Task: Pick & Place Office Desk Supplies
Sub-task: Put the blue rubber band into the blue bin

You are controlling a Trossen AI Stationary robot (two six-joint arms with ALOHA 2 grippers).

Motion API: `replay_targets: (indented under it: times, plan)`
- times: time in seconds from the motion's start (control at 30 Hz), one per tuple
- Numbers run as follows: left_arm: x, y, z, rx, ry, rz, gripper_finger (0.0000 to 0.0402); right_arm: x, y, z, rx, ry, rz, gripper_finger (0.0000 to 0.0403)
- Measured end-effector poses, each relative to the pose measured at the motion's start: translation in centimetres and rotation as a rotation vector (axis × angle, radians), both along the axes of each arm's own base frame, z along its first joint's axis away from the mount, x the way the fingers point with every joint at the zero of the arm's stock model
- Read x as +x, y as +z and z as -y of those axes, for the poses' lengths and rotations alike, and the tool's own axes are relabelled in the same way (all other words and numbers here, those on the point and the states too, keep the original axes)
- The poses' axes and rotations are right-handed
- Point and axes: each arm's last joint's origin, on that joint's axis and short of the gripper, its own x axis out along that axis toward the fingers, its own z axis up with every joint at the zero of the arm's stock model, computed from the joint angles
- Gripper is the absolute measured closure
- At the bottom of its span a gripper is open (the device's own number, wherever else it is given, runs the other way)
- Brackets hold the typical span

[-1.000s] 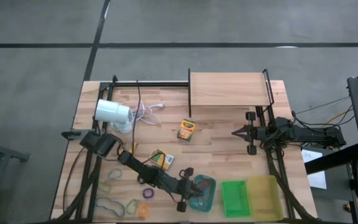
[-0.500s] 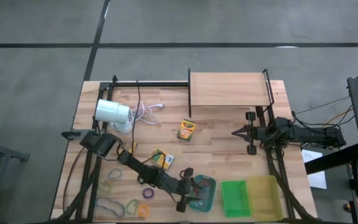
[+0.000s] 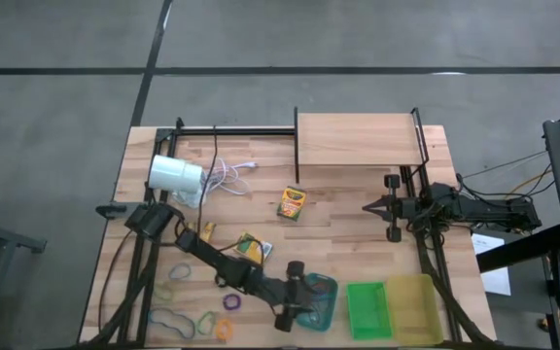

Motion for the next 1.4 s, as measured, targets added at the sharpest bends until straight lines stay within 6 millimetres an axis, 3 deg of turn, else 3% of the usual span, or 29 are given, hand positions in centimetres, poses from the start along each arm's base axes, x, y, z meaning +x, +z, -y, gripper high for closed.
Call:
replay_targets:
  times: [0.37,0.67,0.97,1.4]
  plan:
    - [1.2,1.7,0.5,0.014,0.009,-0.004,0.0173,0.0,0.0,0.0,0.0,0.0,0.001,0.0394]
    - [0.6,3.3,0.3,0.007,0.084,-0.029,0.0173,0.0,0.0,0.0,0.0,0.0,0.0,0.0394]
    - [-1.5,6.7,-0.7,-0.078,0.292,-0.148,0.0174,0.0,0.0,0.0,0.0,0.001,0.001,0.0394]
    - [-5.7,6.1,0.5,-0.187,0.65,-0.342,0.0174,0.0,0.0,0.0,0.0,0.0,0.0,0.0394]
